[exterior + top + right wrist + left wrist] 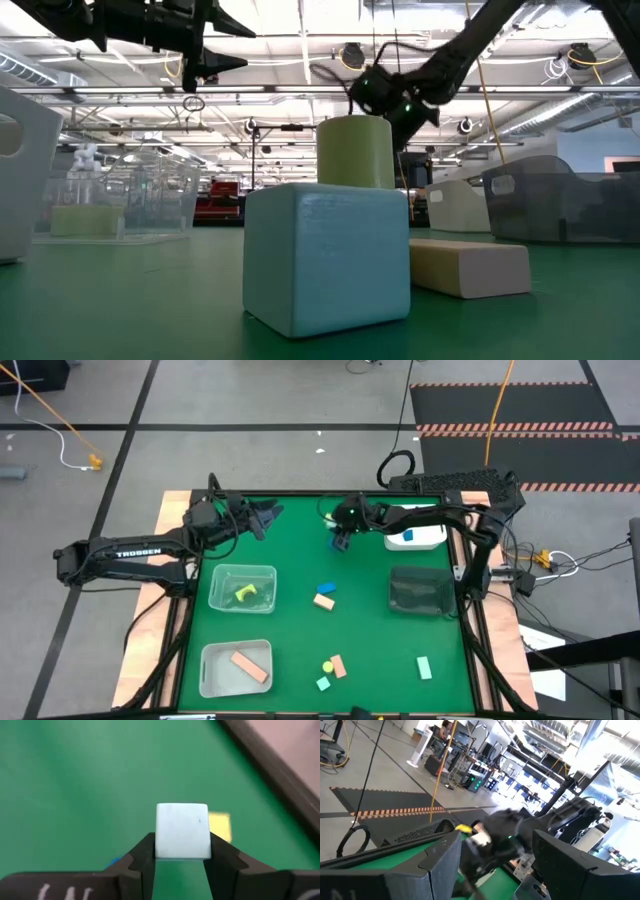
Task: Sort & place blocks by color
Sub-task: Put the light blue block into the black bin
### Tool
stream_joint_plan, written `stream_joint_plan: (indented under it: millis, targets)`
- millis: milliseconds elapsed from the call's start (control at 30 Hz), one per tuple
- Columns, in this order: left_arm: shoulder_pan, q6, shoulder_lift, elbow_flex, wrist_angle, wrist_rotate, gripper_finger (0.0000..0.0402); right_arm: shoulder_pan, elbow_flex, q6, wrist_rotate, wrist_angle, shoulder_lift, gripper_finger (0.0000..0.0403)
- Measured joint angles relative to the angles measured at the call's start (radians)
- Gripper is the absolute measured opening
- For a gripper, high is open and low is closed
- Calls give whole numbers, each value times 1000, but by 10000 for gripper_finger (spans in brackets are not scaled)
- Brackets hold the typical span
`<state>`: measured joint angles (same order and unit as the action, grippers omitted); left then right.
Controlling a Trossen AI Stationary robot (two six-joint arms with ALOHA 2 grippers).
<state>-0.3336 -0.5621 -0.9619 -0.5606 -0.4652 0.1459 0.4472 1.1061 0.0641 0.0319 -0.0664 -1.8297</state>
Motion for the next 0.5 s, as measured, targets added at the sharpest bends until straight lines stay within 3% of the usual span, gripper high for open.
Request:
stream_joint_plan:
  millis: [367,500]
  targets:
    - [0,-13,0,0,28,-2,243,-69,0,-90,-10,19,306,115]
    - [3,-37,0,0,36,-3,243,-116,0,-126,-58,60,411,115]
